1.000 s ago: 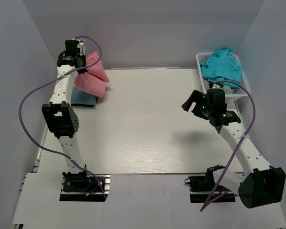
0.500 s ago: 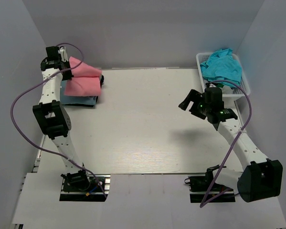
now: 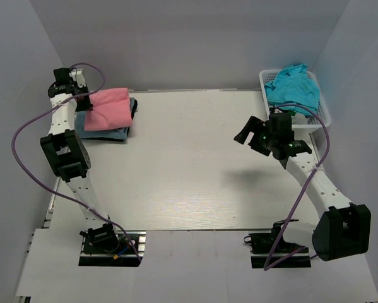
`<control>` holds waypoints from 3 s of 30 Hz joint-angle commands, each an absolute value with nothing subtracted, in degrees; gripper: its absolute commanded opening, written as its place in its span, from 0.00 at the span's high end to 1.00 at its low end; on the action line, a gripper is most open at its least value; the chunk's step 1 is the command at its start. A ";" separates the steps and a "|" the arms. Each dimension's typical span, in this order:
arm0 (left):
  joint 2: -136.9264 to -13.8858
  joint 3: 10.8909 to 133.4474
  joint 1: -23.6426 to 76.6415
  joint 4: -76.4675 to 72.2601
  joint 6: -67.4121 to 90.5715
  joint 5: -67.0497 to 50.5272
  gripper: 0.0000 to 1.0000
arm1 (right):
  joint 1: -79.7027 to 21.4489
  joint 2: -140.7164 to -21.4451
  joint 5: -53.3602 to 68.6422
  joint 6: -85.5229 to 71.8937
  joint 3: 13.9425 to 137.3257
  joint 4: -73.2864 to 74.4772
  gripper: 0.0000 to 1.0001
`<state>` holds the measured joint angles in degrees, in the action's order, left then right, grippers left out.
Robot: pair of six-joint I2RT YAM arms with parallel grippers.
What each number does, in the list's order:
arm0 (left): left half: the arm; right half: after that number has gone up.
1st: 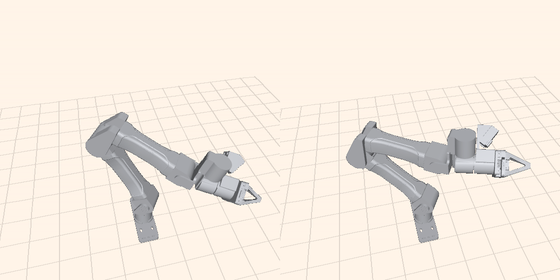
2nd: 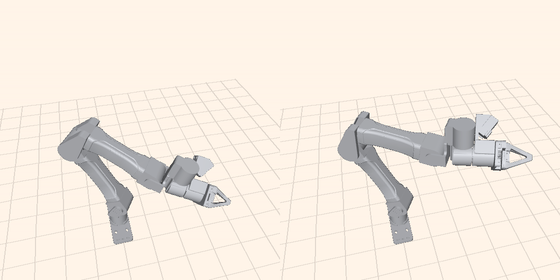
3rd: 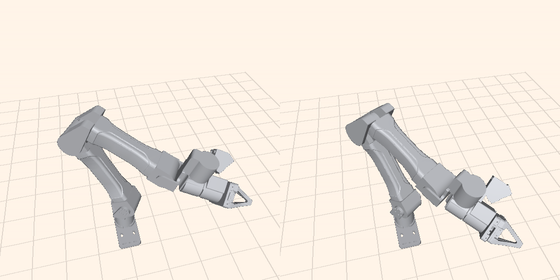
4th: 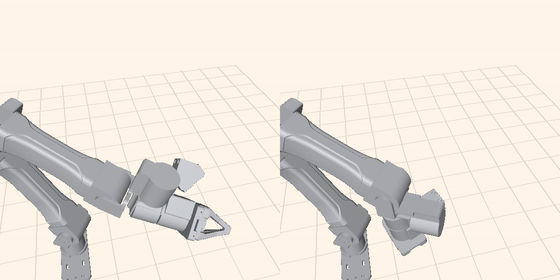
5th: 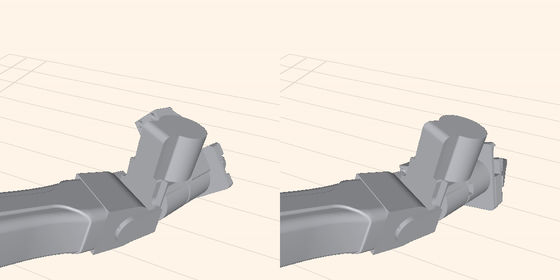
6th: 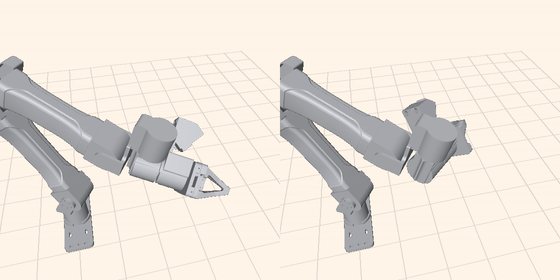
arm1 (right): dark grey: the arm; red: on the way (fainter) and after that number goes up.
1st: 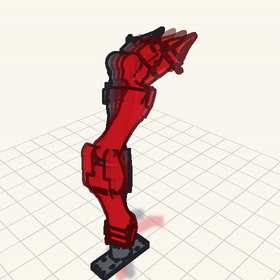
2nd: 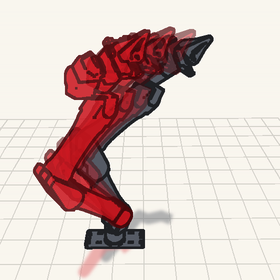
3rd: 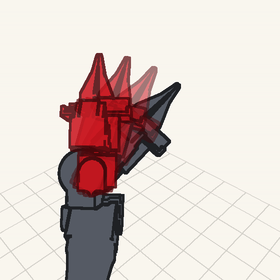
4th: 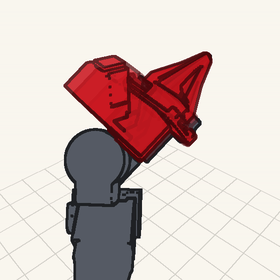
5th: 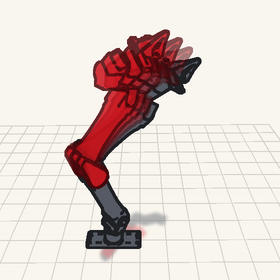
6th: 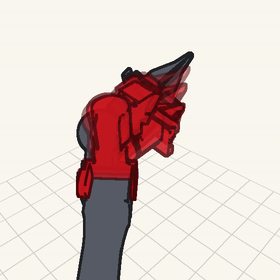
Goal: Fold and stack the t-shirts
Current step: Put the neatly folded tshirt into the corner of the board with the left arm
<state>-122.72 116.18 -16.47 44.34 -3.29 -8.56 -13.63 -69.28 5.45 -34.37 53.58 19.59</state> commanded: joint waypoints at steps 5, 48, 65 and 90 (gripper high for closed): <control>-126.12 123.30 -19.07 44.29 -7.38 -14.15 1.00 | -13.89 -69.52 5.10 -33.75 57.48 20.12 0.10; -119.53 124.28 -15.30 39.47 4.91 -16.60 0.00 | -13.62 -65.39 7.56 -29.80 56.25 26.37 0.10; -135.69 129.29 -5.63 27.79 7.38 -20.04 0.00 | -13.62 -70.83 8.17 -30.06 55.72 25.14 0.10; -114.80 107.86 -5.63 24.63 10.19 -20.21 0.00 | -13.89 -68.47 16.96 -30.67 52.12 22.50 0.10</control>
<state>-121.80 112.51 -5.65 27.24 9.50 -18.72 -13.63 -70.96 15.53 -30.87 52.51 24.91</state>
